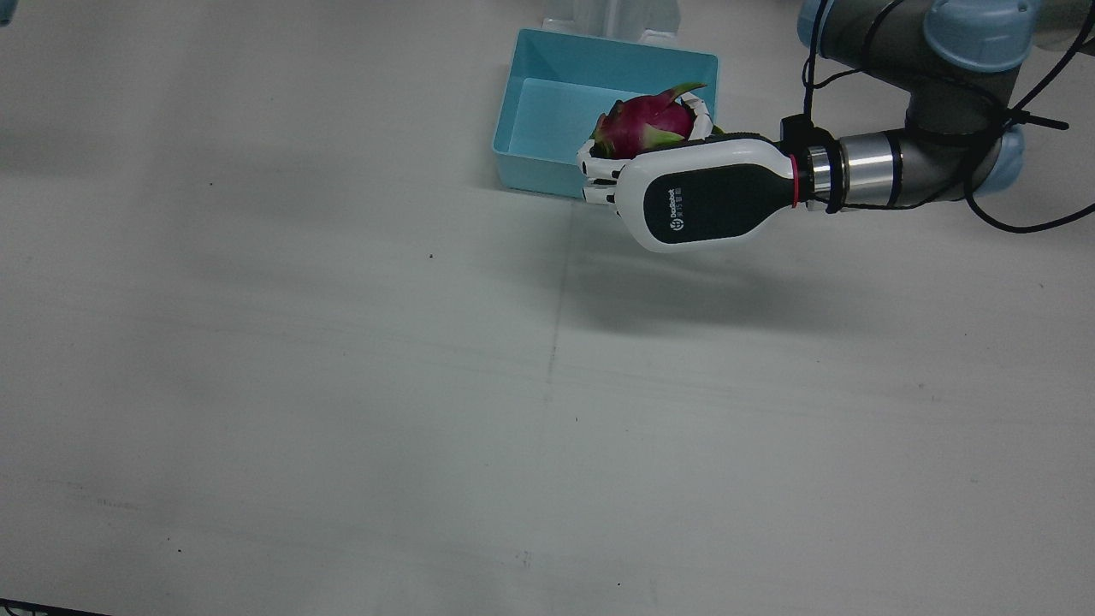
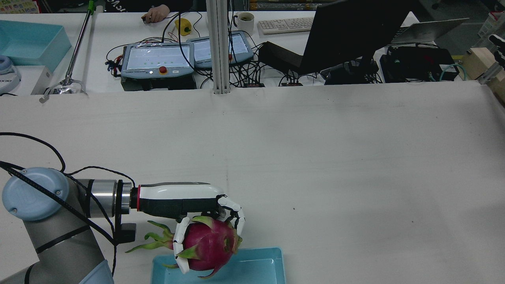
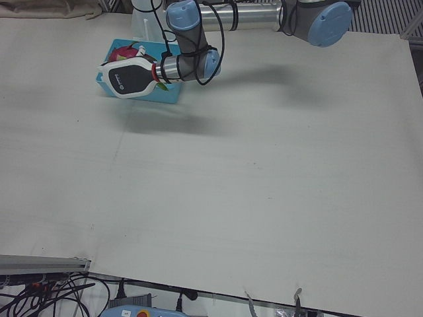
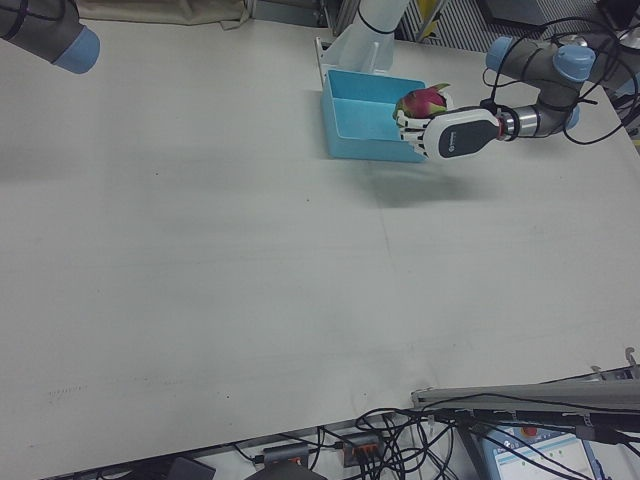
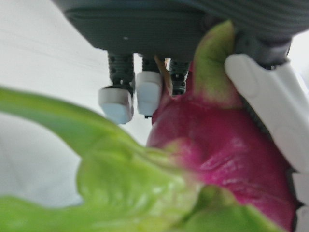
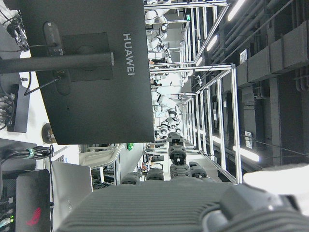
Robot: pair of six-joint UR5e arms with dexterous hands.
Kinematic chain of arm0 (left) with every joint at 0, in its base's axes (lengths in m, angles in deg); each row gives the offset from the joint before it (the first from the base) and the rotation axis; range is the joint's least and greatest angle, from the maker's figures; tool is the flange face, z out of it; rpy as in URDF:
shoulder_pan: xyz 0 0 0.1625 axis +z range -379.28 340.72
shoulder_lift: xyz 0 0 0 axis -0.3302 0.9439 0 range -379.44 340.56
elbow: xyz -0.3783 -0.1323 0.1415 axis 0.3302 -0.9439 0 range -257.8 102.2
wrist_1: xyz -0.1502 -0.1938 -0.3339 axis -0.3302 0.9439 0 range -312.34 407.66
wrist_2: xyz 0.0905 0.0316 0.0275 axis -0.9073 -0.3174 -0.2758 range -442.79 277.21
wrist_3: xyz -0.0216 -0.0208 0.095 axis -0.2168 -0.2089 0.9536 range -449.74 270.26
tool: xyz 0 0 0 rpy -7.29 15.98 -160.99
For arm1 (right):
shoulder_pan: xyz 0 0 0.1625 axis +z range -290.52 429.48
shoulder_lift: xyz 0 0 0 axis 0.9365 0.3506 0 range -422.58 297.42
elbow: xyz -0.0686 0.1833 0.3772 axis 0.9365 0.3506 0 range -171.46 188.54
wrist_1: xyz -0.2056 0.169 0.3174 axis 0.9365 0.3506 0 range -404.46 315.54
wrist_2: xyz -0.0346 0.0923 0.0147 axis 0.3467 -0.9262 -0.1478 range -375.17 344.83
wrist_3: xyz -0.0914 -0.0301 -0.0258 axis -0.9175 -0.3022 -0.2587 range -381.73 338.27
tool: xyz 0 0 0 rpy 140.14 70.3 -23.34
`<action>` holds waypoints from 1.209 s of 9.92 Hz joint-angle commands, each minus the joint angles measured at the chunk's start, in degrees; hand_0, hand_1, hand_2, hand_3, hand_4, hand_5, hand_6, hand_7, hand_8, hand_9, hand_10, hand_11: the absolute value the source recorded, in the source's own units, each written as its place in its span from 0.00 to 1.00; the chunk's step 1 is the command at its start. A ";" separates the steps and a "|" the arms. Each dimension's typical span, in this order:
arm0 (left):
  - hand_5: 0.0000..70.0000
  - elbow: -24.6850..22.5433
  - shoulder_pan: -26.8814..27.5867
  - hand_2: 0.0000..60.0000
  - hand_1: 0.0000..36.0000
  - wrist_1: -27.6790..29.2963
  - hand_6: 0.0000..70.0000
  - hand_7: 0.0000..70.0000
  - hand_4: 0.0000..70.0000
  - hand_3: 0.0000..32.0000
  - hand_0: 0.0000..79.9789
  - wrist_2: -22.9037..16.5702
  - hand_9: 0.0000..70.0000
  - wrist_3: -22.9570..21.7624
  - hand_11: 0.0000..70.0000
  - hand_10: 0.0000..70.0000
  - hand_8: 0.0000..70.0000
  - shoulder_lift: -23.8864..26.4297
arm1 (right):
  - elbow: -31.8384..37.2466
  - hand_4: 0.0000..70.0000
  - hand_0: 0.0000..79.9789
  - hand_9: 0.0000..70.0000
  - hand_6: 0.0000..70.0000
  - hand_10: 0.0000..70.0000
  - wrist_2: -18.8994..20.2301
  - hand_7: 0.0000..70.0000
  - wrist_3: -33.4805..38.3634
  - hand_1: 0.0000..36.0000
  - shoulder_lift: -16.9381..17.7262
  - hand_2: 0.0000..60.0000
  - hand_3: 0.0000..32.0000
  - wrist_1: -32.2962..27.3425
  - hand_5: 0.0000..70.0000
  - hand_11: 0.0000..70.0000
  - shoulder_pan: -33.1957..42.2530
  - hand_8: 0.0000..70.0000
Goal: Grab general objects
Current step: 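Lift the dragon fruit and carry it toward the blue tray, then lower the dragon fruit into the tray and open the left hand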
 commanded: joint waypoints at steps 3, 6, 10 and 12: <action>0.46 -0.02 5.60 0.37 0.51 3.71 0.65 0.97 0.83 0.00 0.69 -4.29 0.57 -0.42 0.43 0.29 0.39 -1.18 | 0.00 0.00 0.00 0.00 0.00 0.00 0.00 0.00 0.00 0.00 0.00 0.00 0.00 -0.03 0.00 0.00 0.00 0.00; 0.17 -0.11 6.05 0.32 0.59 5.56 0.14 0.26 0.37 0.00 0.65 -4.66 0.03 -2.01 0.00 0.00 0.01 -1.18 | 0.00 0.00 0.00 0.00 0.00 0.00 0.00 0.00 0.00 0.00 0.00 0.00 0.00 -0.03 0.00 0.00 0.00 0.00; 0.14 0.07 4.82 0.27 0.58 5.39 0.12 0.24 0.30 0.00 0.65 -4.66 0.03 -2.01 0.00 0.00 0.01 -3.02 | 0.00 0.00 0.00 0.00 0.00 0.00 0.00 0.00 0.00 0.00 0.00 0.00 0.00 -0.03 0.00 0.00 0.00 0.00; 0.15 0.86 3.07 0.27 0.58 5.56 0.15 0.32 0.31 0.00 0.65 -4.75 0.04 -2.01 0.00 0.00 0.02 -3.56 | 0.00 0.00 0.00 0.00 0.00 0.00 0.00 0.00 0.00 0.00 0.00 0.00 0.00 -0.03 0.00 0.00 0.00 0.00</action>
